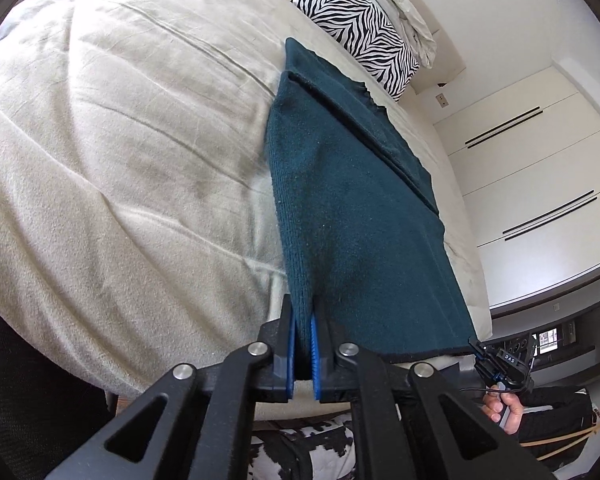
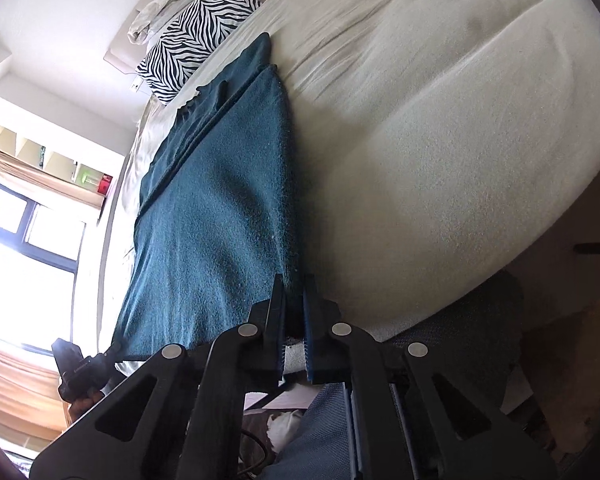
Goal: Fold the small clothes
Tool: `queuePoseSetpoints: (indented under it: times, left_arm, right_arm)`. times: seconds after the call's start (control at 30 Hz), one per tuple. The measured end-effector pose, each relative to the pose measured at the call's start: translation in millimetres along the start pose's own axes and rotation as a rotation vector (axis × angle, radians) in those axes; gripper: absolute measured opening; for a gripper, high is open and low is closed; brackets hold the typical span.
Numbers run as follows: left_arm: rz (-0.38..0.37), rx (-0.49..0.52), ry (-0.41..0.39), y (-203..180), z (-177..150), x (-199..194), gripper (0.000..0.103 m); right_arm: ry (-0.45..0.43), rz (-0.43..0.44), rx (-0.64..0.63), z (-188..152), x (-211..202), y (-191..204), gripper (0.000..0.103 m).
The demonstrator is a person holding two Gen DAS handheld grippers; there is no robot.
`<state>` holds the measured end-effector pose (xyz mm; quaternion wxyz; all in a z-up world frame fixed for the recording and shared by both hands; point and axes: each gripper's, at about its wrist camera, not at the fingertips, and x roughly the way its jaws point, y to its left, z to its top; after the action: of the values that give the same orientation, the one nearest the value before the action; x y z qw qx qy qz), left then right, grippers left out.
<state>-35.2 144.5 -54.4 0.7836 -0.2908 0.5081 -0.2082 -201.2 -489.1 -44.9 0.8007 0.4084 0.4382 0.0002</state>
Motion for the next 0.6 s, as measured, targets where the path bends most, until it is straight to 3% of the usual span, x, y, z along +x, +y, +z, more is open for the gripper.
queuePoseSetpoints:
  times: [0.17,0.37,0.6]
  left_arm:
    - [-0.062,-0.063,-0.035,9.8,2.2,-10.3,0.007]
    - [-0.005,-0.050,0.013,13.1,-9.5,3.1,0.007]
    - [-0.021,-0.050,-0.001,12.5,-4.3,-0.1,0.007]
  right_arm:
    - [0.017,0.022,0.036,4.4,3.3,-8.5,0.006]
    - [0.044,0.021,0.034,1.8,11.6,-9.4,0.006]
    - [0.018,0.109,0.059,12.5,7.1,-1.9,0.006]
